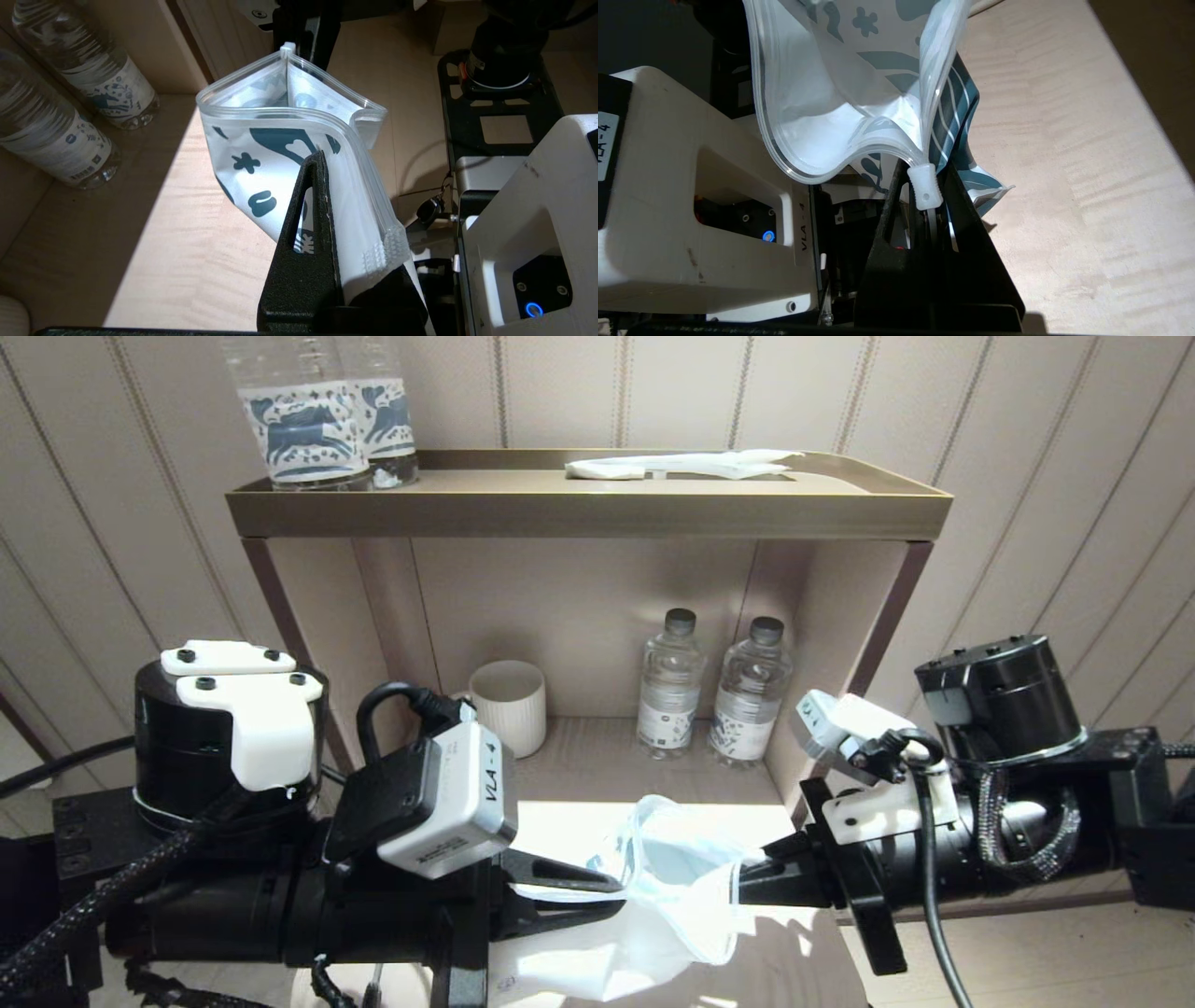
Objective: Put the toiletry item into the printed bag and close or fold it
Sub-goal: Hand it to the other hand
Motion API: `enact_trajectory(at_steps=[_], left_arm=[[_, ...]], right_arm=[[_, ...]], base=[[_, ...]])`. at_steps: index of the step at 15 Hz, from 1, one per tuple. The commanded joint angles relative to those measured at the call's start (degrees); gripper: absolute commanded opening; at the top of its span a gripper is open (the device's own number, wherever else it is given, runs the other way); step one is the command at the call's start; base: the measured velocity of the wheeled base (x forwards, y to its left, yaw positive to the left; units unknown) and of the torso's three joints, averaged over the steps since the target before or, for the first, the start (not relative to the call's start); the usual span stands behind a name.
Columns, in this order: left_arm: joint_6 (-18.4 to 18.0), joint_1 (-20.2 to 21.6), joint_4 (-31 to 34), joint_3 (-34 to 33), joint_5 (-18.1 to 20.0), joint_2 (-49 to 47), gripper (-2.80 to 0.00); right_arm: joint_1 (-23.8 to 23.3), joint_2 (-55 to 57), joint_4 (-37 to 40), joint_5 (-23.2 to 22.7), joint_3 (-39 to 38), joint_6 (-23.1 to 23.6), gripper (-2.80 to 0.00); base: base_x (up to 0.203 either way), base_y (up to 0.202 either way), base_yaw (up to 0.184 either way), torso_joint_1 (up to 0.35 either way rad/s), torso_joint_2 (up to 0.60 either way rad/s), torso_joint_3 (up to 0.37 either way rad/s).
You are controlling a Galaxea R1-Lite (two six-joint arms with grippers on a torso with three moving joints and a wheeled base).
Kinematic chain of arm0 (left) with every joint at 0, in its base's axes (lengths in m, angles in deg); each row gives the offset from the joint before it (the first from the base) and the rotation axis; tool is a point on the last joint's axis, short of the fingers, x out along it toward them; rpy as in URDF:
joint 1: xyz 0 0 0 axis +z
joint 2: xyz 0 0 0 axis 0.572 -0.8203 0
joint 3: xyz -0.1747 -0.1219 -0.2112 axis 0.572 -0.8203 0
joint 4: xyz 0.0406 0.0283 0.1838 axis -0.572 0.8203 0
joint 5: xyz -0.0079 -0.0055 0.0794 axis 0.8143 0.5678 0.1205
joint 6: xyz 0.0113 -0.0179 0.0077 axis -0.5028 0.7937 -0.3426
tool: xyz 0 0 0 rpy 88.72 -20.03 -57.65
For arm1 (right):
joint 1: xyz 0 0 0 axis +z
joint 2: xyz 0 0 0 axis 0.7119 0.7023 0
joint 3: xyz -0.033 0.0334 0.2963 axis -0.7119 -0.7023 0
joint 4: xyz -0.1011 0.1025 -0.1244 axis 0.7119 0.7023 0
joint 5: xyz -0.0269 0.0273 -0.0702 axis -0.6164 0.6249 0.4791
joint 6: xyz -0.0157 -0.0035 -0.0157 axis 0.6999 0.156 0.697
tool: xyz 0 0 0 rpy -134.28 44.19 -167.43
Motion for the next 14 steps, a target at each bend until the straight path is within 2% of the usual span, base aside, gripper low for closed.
enact_trajectory(at_steps=[1, 7, 14], left_arm=[[-0.08, -0.19, -0.24, 1.48, 0.14, -2.06, -2.8], [-0.23, -0.75, -0.24, 2.26, 0.02, -3.68, -2.8], [-0.12, -0.37, -0.28, 1.88, -0.89, 0.97, -2.8]], right_arm=[[1.45, 0.3, 0.0, -0.07, 0.21, 0.12, -2.8], [1.11, 0.0, -0.01, 0.13, 0.03, 0.21, -2.8], [-1.67, -1.9, 2.06, 0.13, -1.72, 0.31, -2.8]], base=[[0.0, 0.0, 0.0, 0.0, 0.0, 0.0], [0.0, 0.0, 0.0, 0.0, 0.0, 0.0], [0.0, 0.0, 0.0, 0.0, 0.0, 0.0]])
